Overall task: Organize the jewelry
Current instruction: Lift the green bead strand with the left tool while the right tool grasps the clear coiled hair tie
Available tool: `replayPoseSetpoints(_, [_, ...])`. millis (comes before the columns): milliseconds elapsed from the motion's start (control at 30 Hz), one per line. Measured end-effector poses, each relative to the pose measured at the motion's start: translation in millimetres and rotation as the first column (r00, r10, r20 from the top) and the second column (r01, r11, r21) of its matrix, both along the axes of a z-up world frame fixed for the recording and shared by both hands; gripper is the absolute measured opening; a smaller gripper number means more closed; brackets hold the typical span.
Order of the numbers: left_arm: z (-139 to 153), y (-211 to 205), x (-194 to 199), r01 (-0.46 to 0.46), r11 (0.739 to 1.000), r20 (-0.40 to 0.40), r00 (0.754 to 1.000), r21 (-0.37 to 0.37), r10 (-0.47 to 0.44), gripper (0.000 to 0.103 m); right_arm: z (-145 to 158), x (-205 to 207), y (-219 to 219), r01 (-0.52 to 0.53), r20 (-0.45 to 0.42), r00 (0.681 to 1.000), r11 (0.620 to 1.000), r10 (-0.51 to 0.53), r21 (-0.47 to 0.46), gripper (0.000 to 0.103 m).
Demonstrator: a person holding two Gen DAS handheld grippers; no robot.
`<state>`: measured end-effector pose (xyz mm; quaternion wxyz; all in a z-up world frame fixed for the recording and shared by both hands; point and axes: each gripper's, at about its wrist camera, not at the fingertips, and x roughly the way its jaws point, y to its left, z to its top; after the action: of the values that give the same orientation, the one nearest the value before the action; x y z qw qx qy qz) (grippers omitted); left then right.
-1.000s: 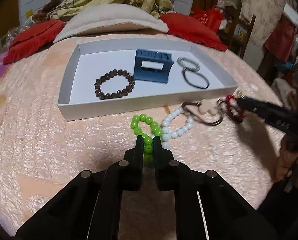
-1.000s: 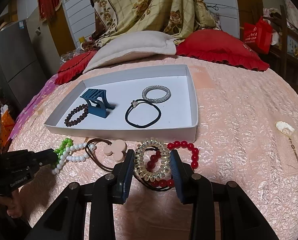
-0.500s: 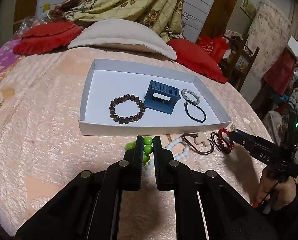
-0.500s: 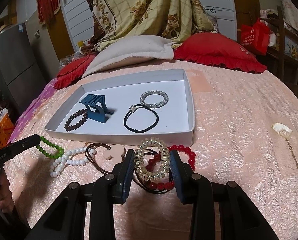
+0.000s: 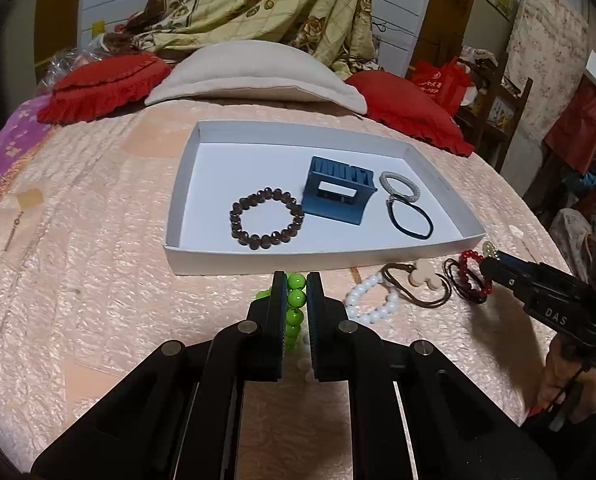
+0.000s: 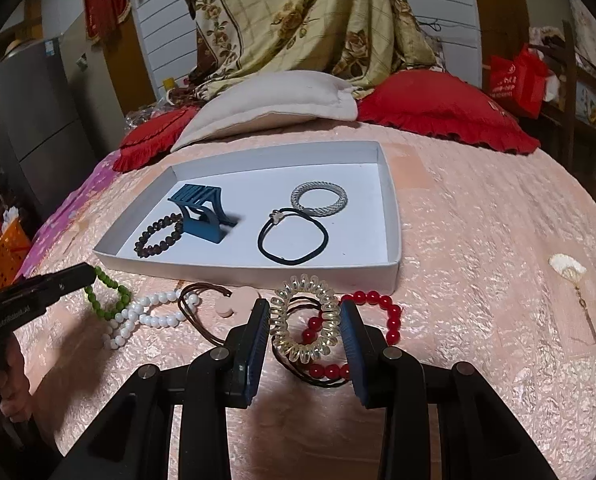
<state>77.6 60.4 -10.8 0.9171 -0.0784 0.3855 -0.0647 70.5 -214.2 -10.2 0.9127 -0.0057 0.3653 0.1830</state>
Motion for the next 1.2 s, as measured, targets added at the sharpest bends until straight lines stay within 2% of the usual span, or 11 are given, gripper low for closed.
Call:
replayPoseSetpoints(333, [-6.3, -1.6, 4.4, -0.045, 0.998, -0.024, 0.999, 0.042, 0.046, 0.008, -1.3, 0.0, 4.3, -0.010, 0.004, 1.000, 1.000, 0.010, -0.008, 0.034])
replayPoseSetpoints(1200, [-6.9, -8.3, 6.5, -0.045, 0.997, -0.028, 0.999, 0.068, 0.047, 0.008, -4.0, -0.9, 6.8, -0.015, 0.005, 1.000, 1.000, 0.016, -0.009, 0.034])
